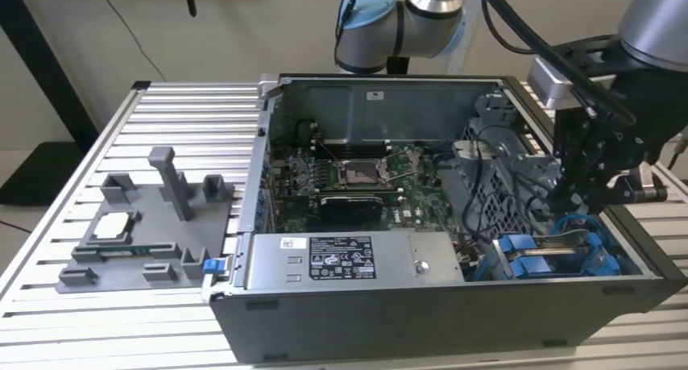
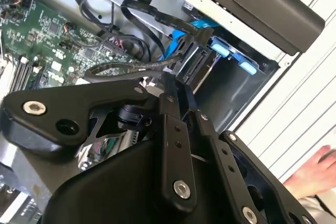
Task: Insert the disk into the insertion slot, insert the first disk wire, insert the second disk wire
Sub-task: 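Insert the first disk wire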
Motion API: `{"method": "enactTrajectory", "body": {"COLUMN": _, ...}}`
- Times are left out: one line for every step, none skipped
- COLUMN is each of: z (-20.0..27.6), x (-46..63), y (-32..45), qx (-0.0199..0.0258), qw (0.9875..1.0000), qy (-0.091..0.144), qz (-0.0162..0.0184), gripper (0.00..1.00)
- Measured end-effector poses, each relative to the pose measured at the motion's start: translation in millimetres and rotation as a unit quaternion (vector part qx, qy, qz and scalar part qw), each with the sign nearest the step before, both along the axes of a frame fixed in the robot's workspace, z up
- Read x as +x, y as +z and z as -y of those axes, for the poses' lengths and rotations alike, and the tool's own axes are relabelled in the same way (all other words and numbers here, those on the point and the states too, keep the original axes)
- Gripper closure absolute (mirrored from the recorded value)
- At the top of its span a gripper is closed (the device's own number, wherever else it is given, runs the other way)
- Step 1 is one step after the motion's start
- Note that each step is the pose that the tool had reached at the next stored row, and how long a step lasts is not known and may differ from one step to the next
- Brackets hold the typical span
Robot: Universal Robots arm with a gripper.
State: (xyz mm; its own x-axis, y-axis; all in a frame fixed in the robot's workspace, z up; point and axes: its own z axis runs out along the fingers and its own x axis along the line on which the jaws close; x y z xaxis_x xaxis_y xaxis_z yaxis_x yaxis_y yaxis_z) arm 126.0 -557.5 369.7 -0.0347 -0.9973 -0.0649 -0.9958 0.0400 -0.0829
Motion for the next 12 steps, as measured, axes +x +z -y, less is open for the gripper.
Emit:
{"method": "enactTrajectory", "body": {"z": 0.1, "x": 0.0, "y": -0.3, "qx": -0.0003, "qw": 1.0000, "qy": -0.004, "qz": 0.0000, "gripper": 1.00}}
{"method": "enactTrajectory", "body": {"z": 0.1, "x": 0.0, "y": -0.5, "qx": -0.0006, "qw": 1.0000, "qy": -0.007, "qz": 0.0000, "gripper": 1.00}}
{"method": "enactTrajectory", "body": {"z": 0.2, "x": 0.0, "y": -0.8, "qx": -0.0013, "qw": 1.0000, "qy": -0.009, "qz": 0.0000, "gripper": 1.00}}
{"method": "enactTrajectory", "body": {"z": 0.3, "x": 0.3, "y": -1.1, "qx": -0.0020, "qw": 0.9999, "qy": -0.010, "qz": -0.0001, "gripper": 1.00}}
{"method": "enactTrajectory", "body": {"z": 0.4, "x": 0.9, "y": -1.4, "qx": -0.0029, "qw": 0.9999, "qy": -0.011, "qz": -0.0004, "gripper": 1.00}}
{"method": "enactTrajectory", "body": {"z": 0.4, "x": 1.9, "y": -1.8, "qx": -0.0039, "qw": 0.9999, "qy": -0.011, "qz": -0.0017, "gripper": 1.00}}
{"method": "enactTrajectory", "body": {"z": 0.5, "x": 3.2, "y": -2.0, "qx": -0.0049, "qw": 0.9999, "qy": -0.011, "qz": -0.0036, "gripper": 1.00}}
{"method": "enactTrajectory", "body": {"z": 0.5, "x": 4.6, "y": -2.2, "qx": -0.0059, "qw": 0.9999, "qy": -0.012, "qz": -0.0057, "gripper": 1.00}}
{"method": "enactTrajectory", "body": {"z": 0.5, "x": 6.0, "y": -2.5, "qx": -0.0066, "qw": 0.9999, "qy": -0.012, "qz": -0.0081, "gripper": 1.00}}
{"method": "enactTrajectory", "body": {"z": 0.5, "x": 7.5, "y": -2.9, "qx": -0.0072, "qw": 0.9998, "qy": -0.012, "qz": -0.0105, "gripper": 1.00}}
{"method": "enactTrajectory", "body": {"z": 0.4, "x": 9.0, "y": -3.3, "qx": -0.0079, "qw": 0.9998, "qy": -0.012, "qz": -0.0131, "gripper": 1.00}}
{"method": "enactTrajectory", "body": {"z": 0.4, "x": 10.3, "y": -3.6, "qx": -0.0085, "qw": 0.9998, "qy": -0.012, "qz": -0.0158, "gripper": 1.00}}
